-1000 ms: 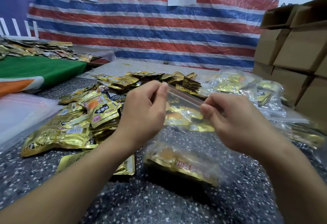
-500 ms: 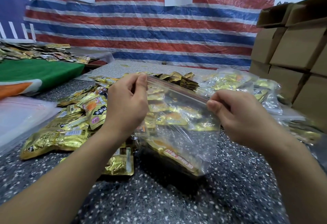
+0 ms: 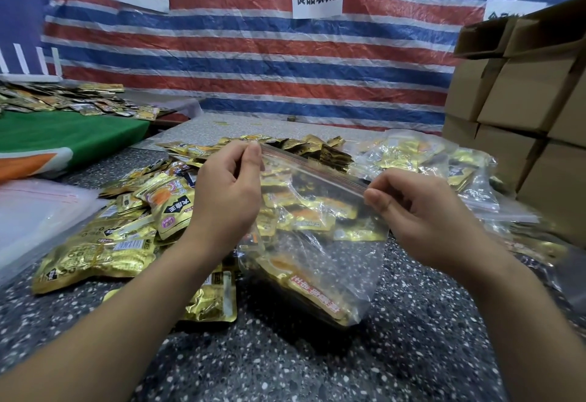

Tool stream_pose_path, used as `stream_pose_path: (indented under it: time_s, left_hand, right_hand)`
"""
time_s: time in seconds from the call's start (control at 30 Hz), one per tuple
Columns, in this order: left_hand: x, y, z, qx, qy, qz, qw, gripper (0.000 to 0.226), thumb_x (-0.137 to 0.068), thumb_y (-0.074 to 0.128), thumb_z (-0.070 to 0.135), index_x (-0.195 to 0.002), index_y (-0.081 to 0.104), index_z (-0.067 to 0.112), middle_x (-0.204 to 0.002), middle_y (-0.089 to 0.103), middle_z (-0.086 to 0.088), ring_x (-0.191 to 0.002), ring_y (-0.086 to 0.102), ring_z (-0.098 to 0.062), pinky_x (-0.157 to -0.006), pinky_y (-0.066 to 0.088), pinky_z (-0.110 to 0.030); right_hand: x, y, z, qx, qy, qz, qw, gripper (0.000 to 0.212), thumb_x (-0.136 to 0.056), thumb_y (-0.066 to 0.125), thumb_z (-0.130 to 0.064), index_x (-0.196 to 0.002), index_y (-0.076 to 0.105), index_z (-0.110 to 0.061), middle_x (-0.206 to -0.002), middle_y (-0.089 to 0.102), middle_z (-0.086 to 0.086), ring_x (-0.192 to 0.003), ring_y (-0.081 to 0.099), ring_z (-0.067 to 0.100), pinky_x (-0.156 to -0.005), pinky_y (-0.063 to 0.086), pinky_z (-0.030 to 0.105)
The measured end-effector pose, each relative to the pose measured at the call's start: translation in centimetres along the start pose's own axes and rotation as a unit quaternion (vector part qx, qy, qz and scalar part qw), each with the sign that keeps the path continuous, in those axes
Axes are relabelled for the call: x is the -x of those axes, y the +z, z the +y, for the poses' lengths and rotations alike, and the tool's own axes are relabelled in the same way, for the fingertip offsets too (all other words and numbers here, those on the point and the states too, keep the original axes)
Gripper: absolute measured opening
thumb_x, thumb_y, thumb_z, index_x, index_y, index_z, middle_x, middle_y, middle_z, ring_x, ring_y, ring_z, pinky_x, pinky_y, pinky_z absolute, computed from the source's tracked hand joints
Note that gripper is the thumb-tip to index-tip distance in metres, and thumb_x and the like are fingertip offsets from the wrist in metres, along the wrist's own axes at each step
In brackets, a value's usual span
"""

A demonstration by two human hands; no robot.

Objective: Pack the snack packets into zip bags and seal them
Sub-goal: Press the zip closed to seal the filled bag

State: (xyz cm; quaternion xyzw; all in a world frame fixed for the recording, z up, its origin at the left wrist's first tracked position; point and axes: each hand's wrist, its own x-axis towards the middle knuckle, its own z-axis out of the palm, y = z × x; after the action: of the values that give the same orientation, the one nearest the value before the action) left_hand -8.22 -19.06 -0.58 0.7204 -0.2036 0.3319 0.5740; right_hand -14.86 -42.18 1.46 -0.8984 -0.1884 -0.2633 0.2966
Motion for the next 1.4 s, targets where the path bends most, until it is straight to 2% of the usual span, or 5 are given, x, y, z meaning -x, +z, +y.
stream_pose_path:
  time_s: [0.23,0.5,1.03,1.23,1.4]
  left_hand:
    - [0.0,0.0,-0.3,0.009,-0.01,0.004,1.0,0.034,-0.105,0.044,0.026,-0.081,0.057,0.005,-0.067,0.05,-0.008,-0.069,0.055,-0.043,-0.06,0.052,-0.058]
    - [0.2,0.5,-0.6,-0.017,0.004,0.007,1.0,0.036,-0.105,0.043,0.025,-0.079,0.057,0.005,-0.064,0.051,-0.007,-0.056,0.044,-0.016,-0.055,0.037,-0.038]
    - [0.6,1.0,-0.9,-0.024,0.025,0.002,0.999,0.034,-0.105,0.043,0.031,-0.079,0.057,0.014,-0.066,0.055,-0.014,-0.057,0.052,-0.032,-0.05,0.04,-0.047]
    - [-0.3,0.8,-2.0,0.031,-0.125,0.016,0.992,0.038,-0.105,0.041,0.032,-0.084,0.058,0.005,-0.061,0.051,-0.011,-0.052,0.045,-0.018,-0.043,0.043,-0.035]
    - [-0.3,1.2,-2.9,0.047,-0.236,-0.014,0.971,0.032,-0.103,0.042,0.027,-0.082,0.066,0.018,-0.052,0.054,0.002,-0.045,0.045,-0.012,-0.045,0.04,-0.023]
  right_hand:
    - [0.1,-0.2,-0.4,-0.008,0.003,-0.015,1.0,0.019,-0.092,0.059,-0.031,-0.08,0.066,-0.018,-0.064,0.058,-0.002,-0.054,0.046,0.006,-0.05,0.038,0.018]
    - [0.2,0.0,-1.0,-0.034,0.01,-0.023,0.999,0.044,-0.079,0.047,-0.062,-0.077,0.066,-0.023,-0.066,0.061,-0.005,-0.05,0.047,0.004,-0.047,0.037,0.017]
    - [0.1,0.8,-1.4,-0.105,0.014,-0.016,0.994,0.035,-0.083,0.054,-0.048,-0.07,0.066,-0.018,-0.048,0.047,-0.009,-0.042,0.035,0.004,-0.041,0.025,0.016]
    - [-0.5,2.1,-0.9,-0.154,0.124,-0.006,0.98,0.056,-0.082,0.037,-0.068,-0.078,0.06,-0.017,-0.057,0.056,-0.007,-0.05,0.054,-0.001,-0.06,0.047,0.034]
    - [0.0,3.7,-0.8,-0.156,0.19,-0.174,0.954,0.038,-0.084,0.054,-0.066,-0.088,0.066,-0.03,-0.076,0.07,-0.021,-0.062,0.063,-0.003,-0.06,0.052,0.019]
